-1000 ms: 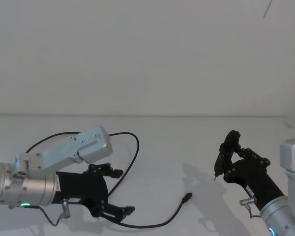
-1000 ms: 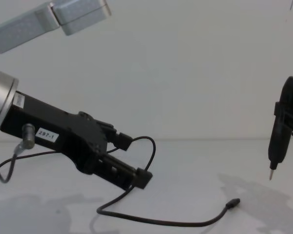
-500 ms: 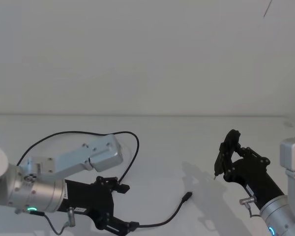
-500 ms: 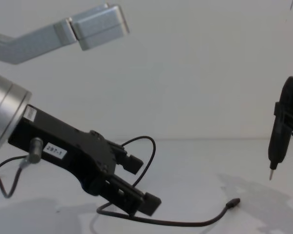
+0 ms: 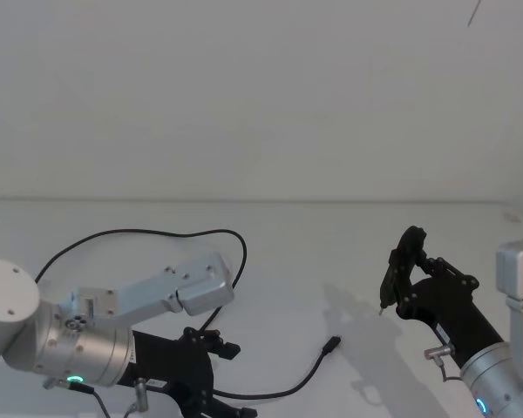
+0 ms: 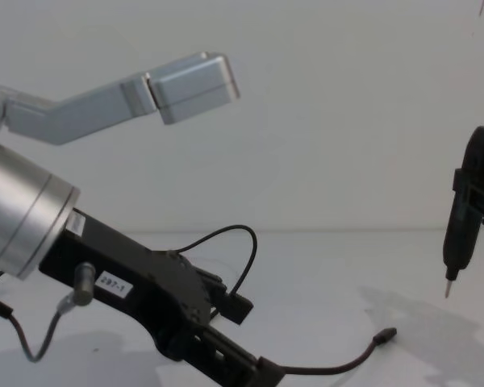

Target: Pick up the data cable with the one hand.

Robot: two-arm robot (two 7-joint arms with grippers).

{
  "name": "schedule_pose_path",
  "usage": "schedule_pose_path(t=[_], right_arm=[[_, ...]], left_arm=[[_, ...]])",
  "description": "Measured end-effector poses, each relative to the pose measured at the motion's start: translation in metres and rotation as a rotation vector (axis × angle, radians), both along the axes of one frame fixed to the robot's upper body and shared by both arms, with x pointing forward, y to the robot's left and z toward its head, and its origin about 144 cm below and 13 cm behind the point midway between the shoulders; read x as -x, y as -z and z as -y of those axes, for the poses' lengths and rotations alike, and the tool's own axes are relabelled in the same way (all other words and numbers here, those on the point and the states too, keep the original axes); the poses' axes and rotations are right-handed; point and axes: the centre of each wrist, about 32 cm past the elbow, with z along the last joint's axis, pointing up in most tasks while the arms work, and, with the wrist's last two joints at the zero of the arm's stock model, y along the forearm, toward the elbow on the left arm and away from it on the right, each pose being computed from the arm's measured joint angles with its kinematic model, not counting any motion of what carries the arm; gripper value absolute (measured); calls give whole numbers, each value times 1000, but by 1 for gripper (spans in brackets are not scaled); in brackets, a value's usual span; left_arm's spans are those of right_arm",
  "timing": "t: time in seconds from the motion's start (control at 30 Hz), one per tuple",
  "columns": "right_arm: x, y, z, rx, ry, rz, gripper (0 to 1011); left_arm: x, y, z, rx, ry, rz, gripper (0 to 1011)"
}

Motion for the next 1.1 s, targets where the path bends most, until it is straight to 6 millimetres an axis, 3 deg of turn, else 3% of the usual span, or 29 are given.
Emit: schedule_pose_path(t=[0.17,0.37,1.1], right_arm=[[0,0,0,0,0,0,279],[0,0,0,0,0,0,279],[0,0,0,0,0,0,279]], left_arm=[[-1,3,2,-3,1,-9,988],[-2,5,4,-6,2,-14,869],[-3,9,7,-11,1,-21,189]])
